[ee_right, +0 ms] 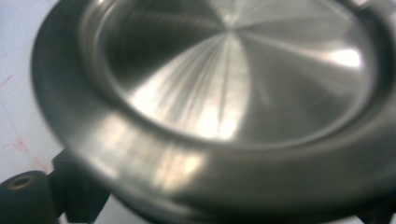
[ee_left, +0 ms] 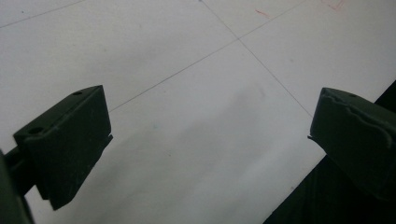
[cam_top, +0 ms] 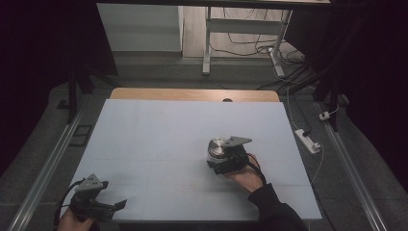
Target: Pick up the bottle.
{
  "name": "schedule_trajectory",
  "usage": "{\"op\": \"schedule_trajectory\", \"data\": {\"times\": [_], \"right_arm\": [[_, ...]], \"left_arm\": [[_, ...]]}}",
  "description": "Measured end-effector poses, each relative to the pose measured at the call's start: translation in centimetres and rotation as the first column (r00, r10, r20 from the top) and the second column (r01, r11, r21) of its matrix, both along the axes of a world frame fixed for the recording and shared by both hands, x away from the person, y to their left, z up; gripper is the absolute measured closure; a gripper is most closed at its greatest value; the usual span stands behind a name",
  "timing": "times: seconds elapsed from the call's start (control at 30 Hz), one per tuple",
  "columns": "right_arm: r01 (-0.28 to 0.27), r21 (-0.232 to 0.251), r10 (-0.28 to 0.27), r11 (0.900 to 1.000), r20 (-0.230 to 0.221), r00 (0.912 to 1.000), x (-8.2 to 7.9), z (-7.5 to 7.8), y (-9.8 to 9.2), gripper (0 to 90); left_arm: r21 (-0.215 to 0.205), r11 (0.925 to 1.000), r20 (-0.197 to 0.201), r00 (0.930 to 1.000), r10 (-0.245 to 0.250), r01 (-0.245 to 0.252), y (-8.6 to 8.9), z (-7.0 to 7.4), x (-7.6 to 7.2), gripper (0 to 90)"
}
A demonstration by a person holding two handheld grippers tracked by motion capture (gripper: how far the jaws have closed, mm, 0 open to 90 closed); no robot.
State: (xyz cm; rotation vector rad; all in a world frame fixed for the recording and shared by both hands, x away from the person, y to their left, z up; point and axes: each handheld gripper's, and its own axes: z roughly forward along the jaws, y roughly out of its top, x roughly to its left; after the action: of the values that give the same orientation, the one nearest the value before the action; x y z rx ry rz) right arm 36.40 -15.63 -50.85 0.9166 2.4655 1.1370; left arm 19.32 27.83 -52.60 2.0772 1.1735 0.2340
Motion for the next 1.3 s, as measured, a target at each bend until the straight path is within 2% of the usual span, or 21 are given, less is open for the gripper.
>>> {"op": "schedule_trajectory", "data": {"times": [0.1,0.27,0.7,0.77,1.0,1.3], "right_arm": [[-0.011,0.014,0.01,1.0,0.01,0.9999,0.1,0.0,0.0,11.8],[-0.019,-0.002,0.019,1.0,0.035,0.9992,0.0,0.0,0.1,13.3],[-0.03,-0.004,0.03,1.0,0.027,0.9992,0.1,0.2,0.0,13.8],[-0.033,0.003,0.033,0.999,0.017,0.9993,0.1,0.3,0.0,13.8],[-0.052,0.009,0.052,0.999,0.026,0.9983,-0.2,1.3,0.0,13.9],[-0.102,0.003,0.102,0.995,0.015,0.9947,-0.6,2.6,0.6,13.8]], "left_arm": [[0.002,1.0,0.0,1.0,-0.001,0.001,0.0,0.0,0.0,0.0],[0.003,1.0,-0.001,1.0,-0.002,0.002,0.0,0.0,0.0,0.0],[-0.005,1.0,0.006,1.0,-0.001,0.001,0.1,0.1,-0.1,0.0],[-0.006,1.0,0.007,1.0,0.0,0.001,0.1,0.1,-0.1,0.0],[-0.017,0.9998,0.008,1.0,-0.003,0.003,0.2,0.1,-0.1,0.0],[-0.019,0.9998,0.005,1.0,-0.005,0.006,0.2,0.1,0.0,0.0]]}}
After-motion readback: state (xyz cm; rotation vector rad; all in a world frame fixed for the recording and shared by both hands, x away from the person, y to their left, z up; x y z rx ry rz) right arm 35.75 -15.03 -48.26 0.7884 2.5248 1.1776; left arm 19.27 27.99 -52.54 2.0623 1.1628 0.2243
